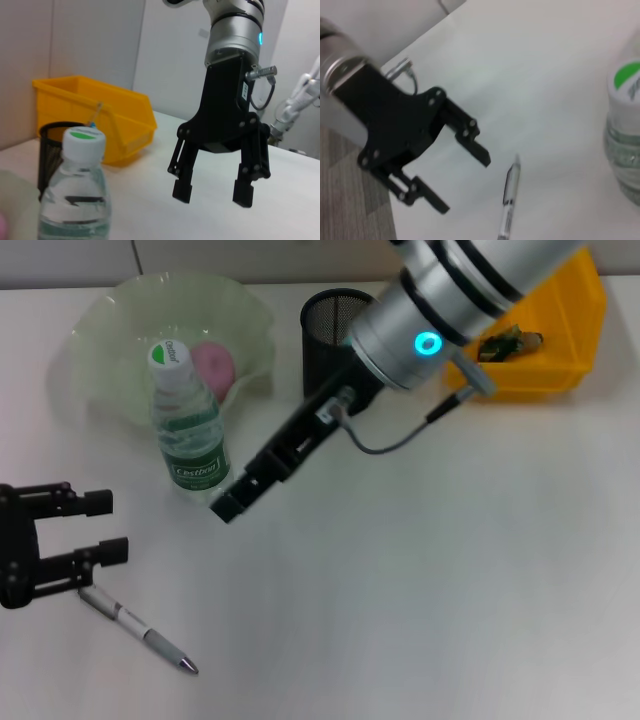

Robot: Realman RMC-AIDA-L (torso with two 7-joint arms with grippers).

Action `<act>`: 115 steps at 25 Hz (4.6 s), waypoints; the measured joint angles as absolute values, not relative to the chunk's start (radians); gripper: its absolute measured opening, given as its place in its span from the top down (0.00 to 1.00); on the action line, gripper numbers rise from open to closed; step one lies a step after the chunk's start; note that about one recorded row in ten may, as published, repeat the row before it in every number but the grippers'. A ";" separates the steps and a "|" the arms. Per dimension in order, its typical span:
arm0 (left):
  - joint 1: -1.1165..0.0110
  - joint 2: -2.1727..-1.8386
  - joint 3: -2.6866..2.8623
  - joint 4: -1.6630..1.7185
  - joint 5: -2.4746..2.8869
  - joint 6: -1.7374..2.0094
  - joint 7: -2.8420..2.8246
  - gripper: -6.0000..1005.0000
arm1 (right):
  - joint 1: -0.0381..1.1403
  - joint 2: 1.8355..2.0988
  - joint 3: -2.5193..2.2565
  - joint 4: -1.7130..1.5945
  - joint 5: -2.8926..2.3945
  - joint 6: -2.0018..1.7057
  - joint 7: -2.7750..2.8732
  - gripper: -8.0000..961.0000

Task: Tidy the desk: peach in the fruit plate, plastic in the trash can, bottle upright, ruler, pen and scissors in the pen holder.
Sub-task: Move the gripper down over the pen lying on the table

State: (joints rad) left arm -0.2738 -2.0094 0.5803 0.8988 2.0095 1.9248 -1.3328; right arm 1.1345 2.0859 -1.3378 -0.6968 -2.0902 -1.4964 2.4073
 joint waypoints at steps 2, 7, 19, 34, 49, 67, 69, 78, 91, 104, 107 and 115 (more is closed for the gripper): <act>-0.276 -2.010 0.559 0.899 2.009 1.925 -1.336 0.42 | 1.164 2.086 -1.340 -0.678 -2.090 -1.485 2.446 0.18; -0.280 -2.016 0.499 0.902 2.008 1.925 -1.339 0.42 | 1.215 2.092 -1.398 -0.659 -2.073 -1.470 2.481 0.18; -0.281 -2.007 0.499 0.904 2.016 1.914 -1.339 0.43 | 1.249 2.092 -1.747 -0.639 -1.833 -1.337 2.507 0.18; -0.302 -1.984 0.510 0.913 2.075 1.896 -1.334 0.42 | 1.093 2.083 -1.821 -0.748 -1.787 -1.270 2.448 0.18; -0.329 -1.969 0.575 1.001 2.184 1.975 -1.373 0.43 | 0.611 2.085 -1.563 -1.069 -1.819 -1.396 2.011 0.18; -0.475 -2.036 0.926 1.293 2.333 2.009 -1.675 0.43 | 0.566 2.082 -1.273 -0.985 -1.750 -1.509 1.816 0.18; -0.479 -2.029 0.978 1.322 2.355 2.012 -1.708 0.43 | 0.570 2.082 -1.271 -0.980 -1.748 -1.502 1.809 0.18; -0.470 -2.022 1.099 1.426 2.484 2.014 -1.729 0.43 | 0.604 2.084 -1.273 -0.881 -1.654 -1.452 1.788 0.18; -0.494 -2.064 1.184 1.488 2.592 2.003 -1.610 0.43 | 0.617 2.086 -1.283 -0.804 -1.582 -1.405 1.755 0.18; -0.561 -2.068 1.293 1.430 2.629 1.970 -1.570 0.43 | 0.643 2.087 -1.283 -0.762 -1.552 -1.396 1.728 0.18; -0.558 -2.069 1.321 1.423 2.640 1.945 -1.569 0.43 | 0.645 2.087 -1.282 -0.762 -1.551 -1.393 1.724 0.18; -0.552 -2.071 1.384 1.396 2.672 1.888 -1.569 0.43 | 0.658 2.086 -1.279 -0.754 -1.549 -1.391 1.720 0.18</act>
State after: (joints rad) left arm -0.5519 -2.0708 1.3837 1.3957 2.6722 1.8884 -1.5695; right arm 0.6582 2.0862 -1.2789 -0.7536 -1.5492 -1.3910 1.7195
